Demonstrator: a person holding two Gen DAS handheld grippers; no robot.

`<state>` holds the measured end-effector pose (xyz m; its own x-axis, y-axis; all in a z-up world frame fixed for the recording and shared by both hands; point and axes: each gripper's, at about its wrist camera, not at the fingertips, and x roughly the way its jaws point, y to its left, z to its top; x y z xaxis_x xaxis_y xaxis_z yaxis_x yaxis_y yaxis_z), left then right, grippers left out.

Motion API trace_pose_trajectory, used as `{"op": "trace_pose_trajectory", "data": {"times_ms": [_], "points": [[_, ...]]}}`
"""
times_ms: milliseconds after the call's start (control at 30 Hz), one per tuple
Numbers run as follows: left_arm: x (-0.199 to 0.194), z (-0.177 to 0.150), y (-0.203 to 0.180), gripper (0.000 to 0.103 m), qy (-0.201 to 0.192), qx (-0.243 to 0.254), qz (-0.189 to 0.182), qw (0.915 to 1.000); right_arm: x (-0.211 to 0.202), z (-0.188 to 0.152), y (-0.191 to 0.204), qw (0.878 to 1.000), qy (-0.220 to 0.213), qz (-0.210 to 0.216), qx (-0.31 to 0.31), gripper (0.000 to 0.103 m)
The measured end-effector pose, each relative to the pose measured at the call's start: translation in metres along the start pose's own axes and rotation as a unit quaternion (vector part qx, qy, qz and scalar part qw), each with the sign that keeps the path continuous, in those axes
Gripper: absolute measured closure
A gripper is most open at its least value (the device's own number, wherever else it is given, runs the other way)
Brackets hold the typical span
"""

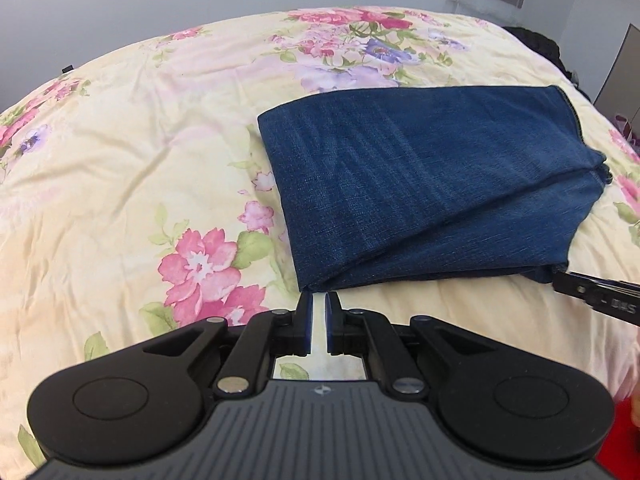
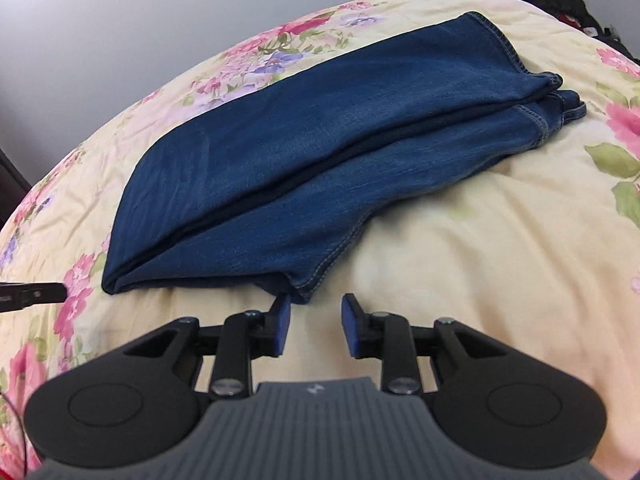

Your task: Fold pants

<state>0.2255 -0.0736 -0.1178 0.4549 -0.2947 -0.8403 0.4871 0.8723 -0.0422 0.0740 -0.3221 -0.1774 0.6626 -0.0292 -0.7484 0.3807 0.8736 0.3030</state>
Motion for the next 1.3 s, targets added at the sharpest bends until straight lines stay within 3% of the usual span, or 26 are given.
{"op": "trace_pose_trajectory", "data": {"times_ms": [100, 133, 367, 500, 633, 867, 933, 1100, 1300], "points": [[-0.008, -0.003, 0.006, 0.097, -0.009, 0.001, 0.003, 1.0, 0.007, 0.005, 0.006, 1.0, -0.001, 0.001, -0.001, 0.082], [-0.009, -0.004, 0.008, 0.097, -0.01, -0.002, 0.004, 0.9999, 0.008, 0.008, 0.009, 1.0, -0.004, -0.01, -0.012, 0.099], [-0.007, -0.014, 0.022, 0.097, 0.003, -0.034, -0.006, 0.9994, 0.01, 0.0, 0.015, 0.998, 0.007, -0.028, -0.06, 0.101], [-0.009, -0.018, 0.023, 0.097, 0.007, -0.043, -0.012, 0.999, 0.031, -0.009, 0.003, 0.998, 0.052, -0.026, -0.03, 0.103], [-0.013, -0.02, 0.024, 0.097, 0.005, -0.044, -0.009, 0.999, 0.018, -0.011, -0.002, 0.998, 0.062, -0.02, -0.025, 0.103], [-0.013, -0.008, 0.027, 0.097, -0.004, -0.069, 0.002, 0.9976, -0.02, 0.006, 0.013, 0.996, -0.008, -0.013, -0.089, 0.103], [-0.012, -0.001, 0.029, 0.094, -0.005, -0.086, -0.004, 0.9963, -0.018, 0.018, 0.015, 0.994, -0.019, -0.024, -0.104, 0.103], [-0.012, 0.013, 0.033, 0.073, -0.029, -0.127, -0.022, 0.9913, 0.006, 0.044, 0.007, 0.993, -0.024, -0.034, -0.111, 0.103], [0.007, 0.025, 0.032, 0.067, -0.026, -0.142, -0.017, 0.9894, 0.036, 0.016, -0.01, 0.993, 0.03, -0.033, -0.108, 0.103]]}}
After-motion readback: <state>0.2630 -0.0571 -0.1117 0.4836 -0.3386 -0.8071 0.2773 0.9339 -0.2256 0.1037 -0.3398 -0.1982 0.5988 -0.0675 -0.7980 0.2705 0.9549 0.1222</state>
